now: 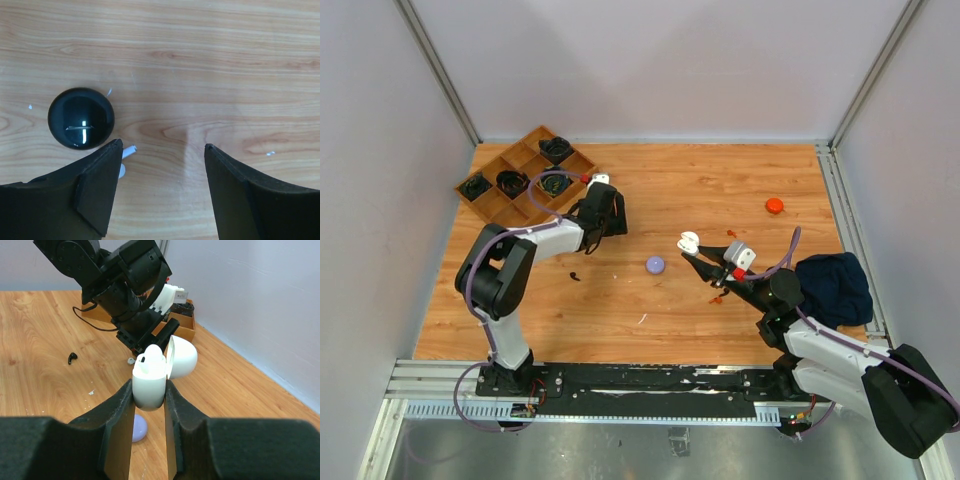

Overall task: Insert the wireless bluetooth earbuds into the charging case
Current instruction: Pick up the earbud from the center of the board.

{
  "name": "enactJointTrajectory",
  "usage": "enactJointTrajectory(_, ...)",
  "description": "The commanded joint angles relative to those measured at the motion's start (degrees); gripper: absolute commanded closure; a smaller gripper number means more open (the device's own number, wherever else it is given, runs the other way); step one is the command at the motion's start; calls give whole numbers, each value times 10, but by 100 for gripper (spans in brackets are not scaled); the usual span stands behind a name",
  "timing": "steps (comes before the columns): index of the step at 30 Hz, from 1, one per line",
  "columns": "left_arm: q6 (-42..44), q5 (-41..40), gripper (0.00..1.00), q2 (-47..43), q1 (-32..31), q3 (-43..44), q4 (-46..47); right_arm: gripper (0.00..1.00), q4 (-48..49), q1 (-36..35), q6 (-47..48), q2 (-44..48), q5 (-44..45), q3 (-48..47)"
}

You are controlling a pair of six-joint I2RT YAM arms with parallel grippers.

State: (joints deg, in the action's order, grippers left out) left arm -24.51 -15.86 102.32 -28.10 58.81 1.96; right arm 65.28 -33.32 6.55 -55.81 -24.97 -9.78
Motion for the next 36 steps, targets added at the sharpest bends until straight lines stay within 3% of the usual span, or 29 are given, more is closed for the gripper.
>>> enactJointTrajectory(1,10,14,29,28,13,29,-4,99,16,2,12,4,8,4)
enactJointTrajectory(13,19,61,33,57,14,46,-70,99,15,2,8,8,10,5)
enactJointTrajectory(29,16,101,34,-29,14,-10,-138,99,17,2,4,8,12,4)
enactJointTrajectory(36,24,70,34,-69,14,8,-182,99,18,2,3,6,9,3)
